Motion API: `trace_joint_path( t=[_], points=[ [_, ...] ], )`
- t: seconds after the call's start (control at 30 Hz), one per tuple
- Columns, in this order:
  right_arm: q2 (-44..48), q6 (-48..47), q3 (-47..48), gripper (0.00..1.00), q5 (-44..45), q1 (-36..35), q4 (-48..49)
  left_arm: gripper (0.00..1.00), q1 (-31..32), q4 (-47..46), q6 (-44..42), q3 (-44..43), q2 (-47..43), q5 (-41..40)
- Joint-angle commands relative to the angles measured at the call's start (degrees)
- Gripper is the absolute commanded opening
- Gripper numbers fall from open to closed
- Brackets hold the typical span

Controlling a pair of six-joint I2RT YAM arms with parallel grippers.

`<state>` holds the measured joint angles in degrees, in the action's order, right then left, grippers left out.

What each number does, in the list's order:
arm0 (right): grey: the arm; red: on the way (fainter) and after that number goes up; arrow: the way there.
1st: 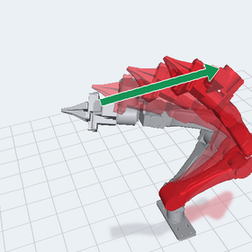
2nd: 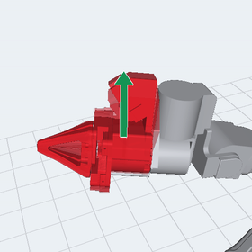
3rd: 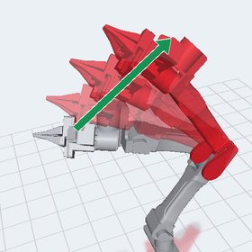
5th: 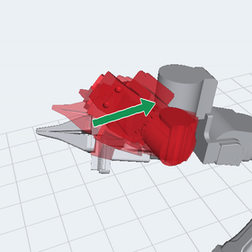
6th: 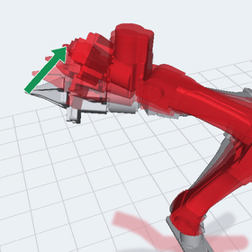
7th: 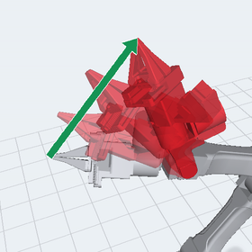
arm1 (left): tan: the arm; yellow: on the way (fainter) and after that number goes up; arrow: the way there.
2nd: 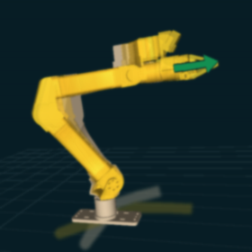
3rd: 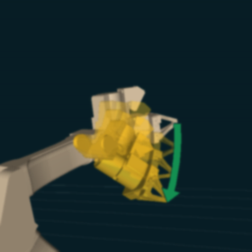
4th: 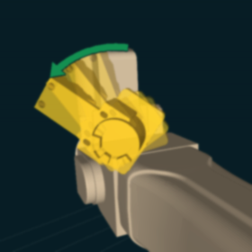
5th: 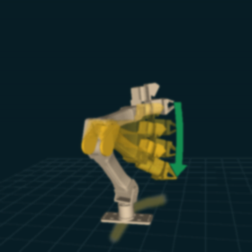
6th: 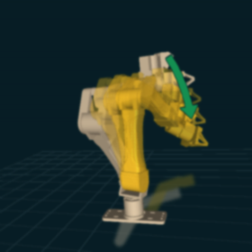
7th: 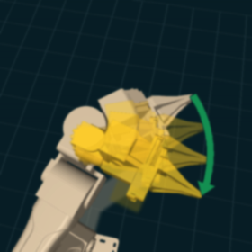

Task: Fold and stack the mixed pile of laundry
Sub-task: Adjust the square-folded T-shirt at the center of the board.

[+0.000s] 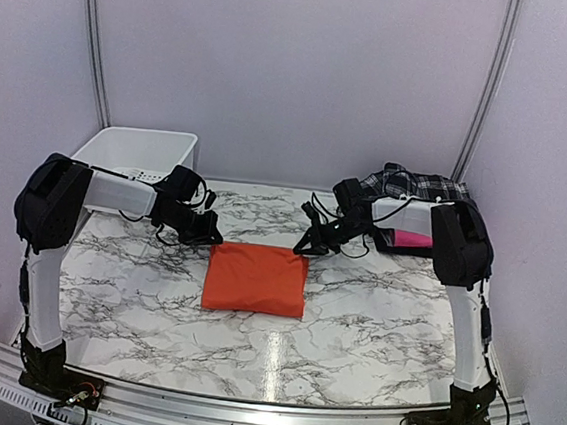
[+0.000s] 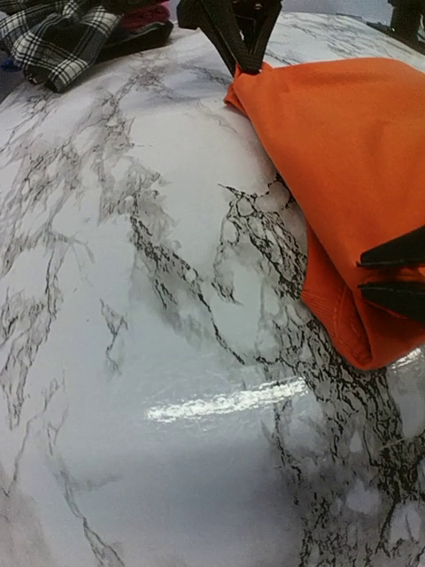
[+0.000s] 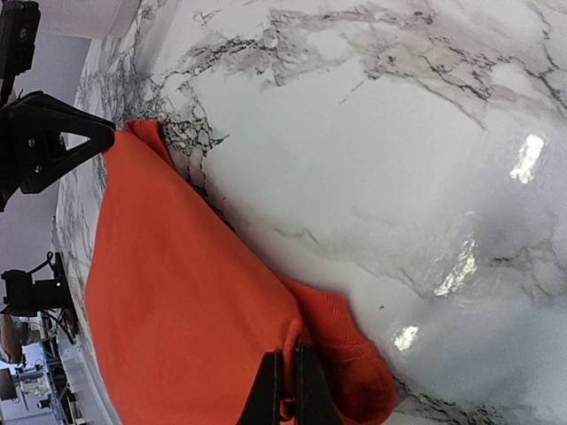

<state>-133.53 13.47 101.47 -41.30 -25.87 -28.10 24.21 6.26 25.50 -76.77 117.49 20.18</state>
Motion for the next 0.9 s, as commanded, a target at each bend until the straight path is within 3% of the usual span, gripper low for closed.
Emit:
trace_joint_path(
  t=[0.0,0.23,0.57,0.6,0.63,0.77,0.8,0.83,0.87],
  points=[
    [4.44,0.15,-0.73,0.0,0.02,-0.09,-0.5,0.0,-0.32,0.18,0.29,-0.27,-2.05,0.13],
    [8.77,0.8,-6.4,0.0,2.24,2.18,1.55,0.0,-0.34,0.18,0.57,-1.09,-2.77,-3.02],
    [0.69,0.21,-0.33,0.0,7.94,2.37,-0.81,0.02,-0.8,0.78,1.17,-4.3,3.57,-6.72],
    [0.35,0.3,0.39,0.02,8.44,2.37,-1.1,0.08,-0.8,0.77,1.17,-4.61,3.57,-6.43],
    [0.18,0.32,1.29,0.11,8.58,2.36,-1.51,0.16,-0.82,0.77,1.15,-4.81,3.03,-6.19],
    [2.02,-0.42,6.27,0.45,7.73,2.31,-5.12,0.66,-0.58,0.81,-0.83,-3.08,-3.49,-6.29],
    [3.53,-0.54,6.8,0.6,6.94,2.31,-5.73,0.86,-0.42,0.82,-1.48,-1.99,-6.29,-6.59],
    [5.58,-0.44,6.58,0.68,6.0,2.24,-5.87,0.97,-0.35,0.78,-2.08,-0.77,-8.98,-6.68],
    [7.63,-0.06,5.58,0.76,4.89,2.16,-5.57,0.99,-0.21,0.73,-2.52,0.44,-11.57,-6.31]
  ],
)
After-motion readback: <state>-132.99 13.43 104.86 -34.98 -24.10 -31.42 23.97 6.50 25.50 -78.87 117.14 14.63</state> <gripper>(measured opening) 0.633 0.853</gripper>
